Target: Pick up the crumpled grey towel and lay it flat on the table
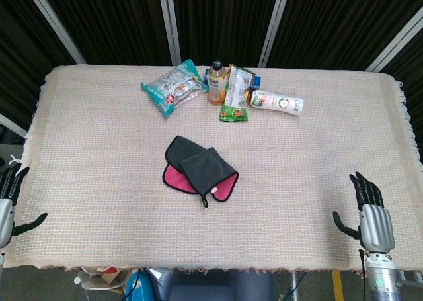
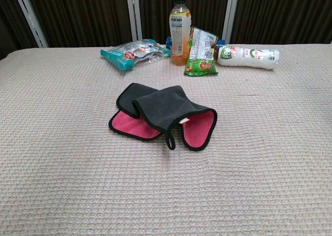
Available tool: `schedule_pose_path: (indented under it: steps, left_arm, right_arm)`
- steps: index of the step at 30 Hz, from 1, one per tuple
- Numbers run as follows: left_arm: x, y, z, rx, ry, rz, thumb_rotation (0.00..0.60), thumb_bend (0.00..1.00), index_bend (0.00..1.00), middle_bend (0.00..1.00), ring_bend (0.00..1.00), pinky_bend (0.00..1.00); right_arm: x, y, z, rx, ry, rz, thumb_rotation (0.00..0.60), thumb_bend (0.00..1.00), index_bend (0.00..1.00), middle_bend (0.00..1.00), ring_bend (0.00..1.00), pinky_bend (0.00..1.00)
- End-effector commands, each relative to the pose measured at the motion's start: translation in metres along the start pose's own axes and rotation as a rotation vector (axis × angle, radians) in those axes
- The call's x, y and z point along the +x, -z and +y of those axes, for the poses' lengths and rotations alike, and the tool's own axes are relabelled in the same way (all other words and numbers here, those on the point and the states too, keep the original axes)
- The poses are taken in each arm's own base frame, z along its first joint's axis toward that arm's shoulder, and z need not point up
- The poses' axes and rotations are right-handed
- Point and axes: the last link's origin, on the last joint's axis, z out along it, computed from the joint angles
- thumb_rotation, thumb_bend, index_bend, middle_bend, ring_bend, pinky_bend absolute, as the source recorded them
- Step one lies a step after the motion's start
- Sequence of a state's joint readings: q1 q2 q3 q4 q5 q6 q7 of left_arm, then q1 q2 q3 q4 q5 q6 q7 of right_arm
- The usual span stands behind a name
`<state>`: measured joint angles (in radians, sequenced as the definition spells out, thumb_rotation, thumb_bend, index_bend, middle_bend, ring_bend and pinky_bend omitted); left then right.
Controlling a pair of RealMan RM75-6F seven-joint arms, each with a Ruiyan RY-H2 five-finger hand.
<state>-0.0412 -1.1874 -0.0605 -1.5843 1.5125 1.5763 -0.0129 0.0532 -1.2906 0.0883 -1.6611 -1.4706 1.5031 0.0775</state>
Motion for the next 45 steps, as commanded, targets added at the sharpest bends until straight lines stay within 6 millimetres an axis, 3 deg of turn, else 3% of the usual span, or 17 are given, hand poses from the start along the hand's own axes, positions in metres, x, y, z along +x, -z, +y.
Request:
schedule_pose_path:
  steps: [1,29,45]
  left_arm:
    - [0.0,0.0,0.0,0.0,0.0,-0.001,0.6,0.03,0.02,0.0,0.0,0.0]
    - [-0.008,0.001,0.005,-0.021,-0.01,-0.035,0.6,0.03,0.02,0.0,0.0,0.0]
    - [-0.022,-0.011,0.01,-0.025,-0.032,-0.061,0.6,0.03,0.04,0.0,0.0,0.0]
  right_arm:
    - [0.0,0.0,0.0,0.001,0.0,-0.002,0.6,0.33,0.0,0.0,0.0,0.0]
    - [-0.001,0.002,-0.001,0.01,0.008,-0.007,0.6,0.33,0.0,0.0,0.0,0.0]
    - [-0.005,-0.005,0.005,-0.019,0.025,-0.015,0.6,0.33,0.0,0.0,0.0,0.0]
